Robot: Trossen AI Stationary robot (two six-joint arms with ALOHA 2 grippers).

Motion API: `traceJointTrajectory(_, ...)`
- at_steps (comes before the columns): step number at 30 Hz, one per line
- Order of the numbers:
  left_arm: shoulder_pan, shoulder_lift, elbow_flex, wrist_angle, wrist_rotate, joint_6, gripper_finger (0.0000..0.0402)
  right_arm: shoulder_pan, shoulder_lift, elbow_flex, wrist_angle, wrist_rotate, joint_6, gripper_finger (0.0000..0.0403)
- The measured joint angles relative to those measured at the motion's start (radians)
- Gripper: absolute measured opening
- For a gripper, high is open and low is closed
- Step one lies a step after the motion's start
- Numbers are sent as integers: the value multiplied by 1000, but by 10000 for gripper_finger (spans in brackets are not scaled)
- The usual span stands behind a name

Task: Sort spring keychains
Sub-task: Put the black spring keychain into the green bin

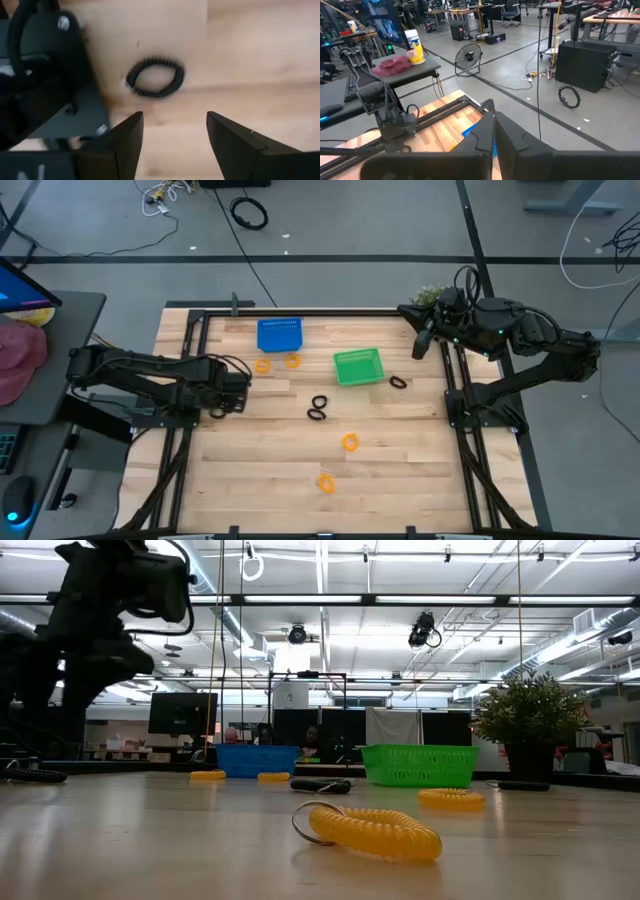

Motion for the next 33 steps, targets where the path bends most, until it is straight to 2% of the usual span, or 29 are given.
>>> traceJointTrajectory(3,-1,1,0,39,-58,-69,203,0,0,0,1,0,0,18)
traceJointTrajectory(5,0,1,-1,75,-67,-43,193,0,0,0,0,0,0,18)
traceJointTrajectory(9,-1,1,-1,174,-47,268,179,0,0,0,1,0,0,18)
traceJointTrajectory(15,-6,1,-1,178,-2,755,177,0,0,0,0,1,0,18)
traceJointTrajectory(17,-14,1,-1,178,-1,876,177,0,0,0,0,1,0,18)
traceJointTrajectory(20,-28,1,-4,184,14,979,177,0,0,0,0,1,0,18)
traceJointTrajectory(25,-62,1,-50,163,77,1038,177,0,0,0,-5,1,0,18)
traceJointTrajectory(33,-113,1,-147,170,29,964,177,0,1,0,-6,1,0,18)
